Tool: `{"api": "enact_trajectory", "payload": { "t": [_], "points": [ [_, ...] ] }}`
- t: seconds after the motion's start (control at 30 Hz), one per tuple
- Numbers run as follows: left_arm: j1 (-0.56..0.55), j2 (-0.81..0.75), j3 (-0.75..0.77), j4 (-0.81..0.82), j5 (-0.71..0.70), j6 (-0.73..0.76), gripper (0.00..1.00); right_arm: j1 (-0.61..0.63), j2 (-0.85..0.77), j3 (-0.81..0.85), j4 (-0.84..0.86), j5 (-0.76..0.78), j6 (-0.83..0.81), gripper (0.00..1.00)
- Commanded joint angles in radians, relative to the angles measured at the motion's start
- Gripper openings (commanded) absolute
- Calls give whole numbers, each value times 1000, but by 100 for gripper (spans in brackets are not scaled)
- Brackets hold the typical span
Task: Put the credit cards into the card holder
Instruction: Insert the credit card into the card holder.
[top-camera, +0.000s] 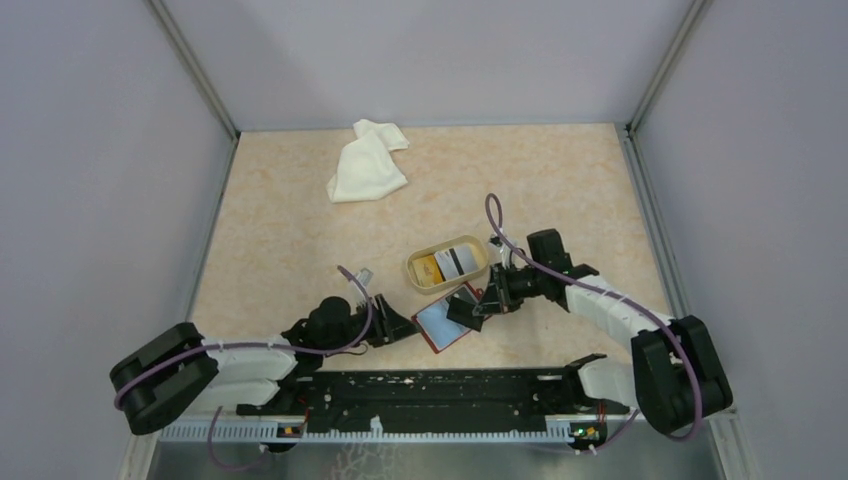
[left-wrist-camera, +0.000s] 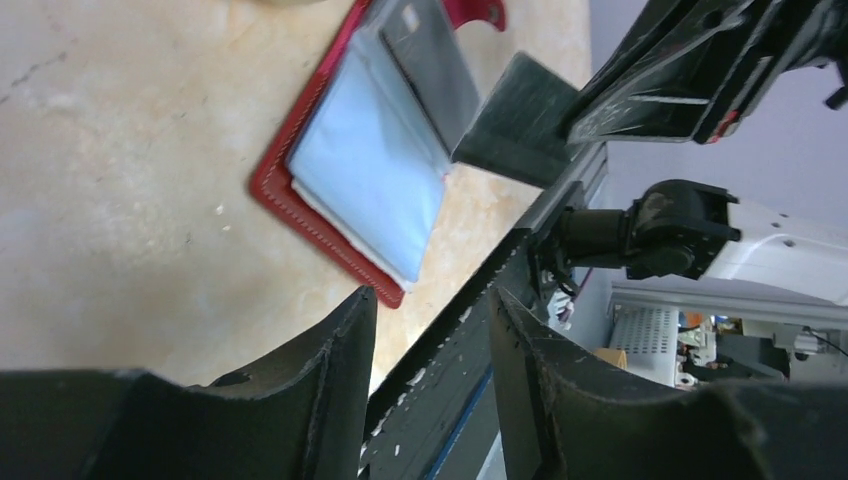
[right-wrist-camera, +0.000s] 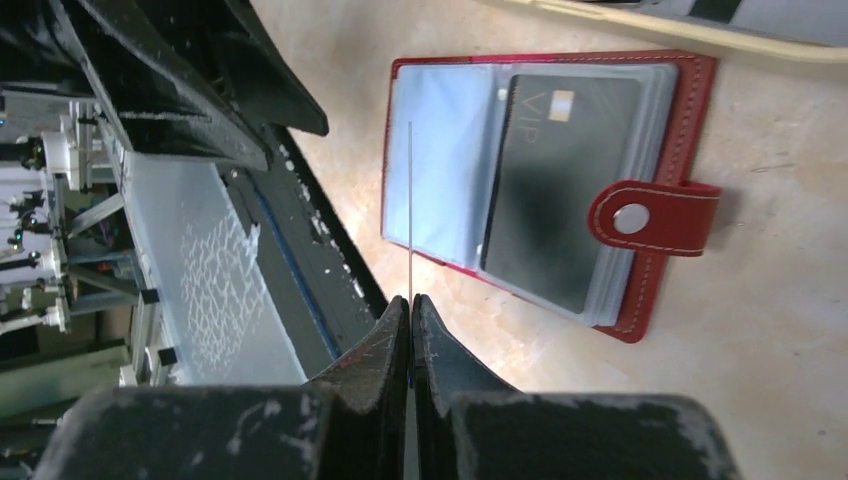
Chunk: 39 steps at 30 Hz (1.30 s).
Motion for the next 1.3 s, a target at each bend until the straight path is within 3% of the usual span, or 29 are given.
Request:
{"api": "enact_trajectory", "payload": {
  "t": [0.0,0.43,0.9,1.27],
  "points": [
    [-38,58,28,-26,-117,-55,52,0,55,9,104,58,51,0],
    [-60,260,113,-50,-148,-90,52,0,181,6,174,97,61,0],
    [-60,236,114,-140,-242,-81,47,-19,32,-24,211,107,80,0],
    [-60,281,130,-105,-218,-71,43,-17,111,-33,228,49,84,0]
  ]
}}
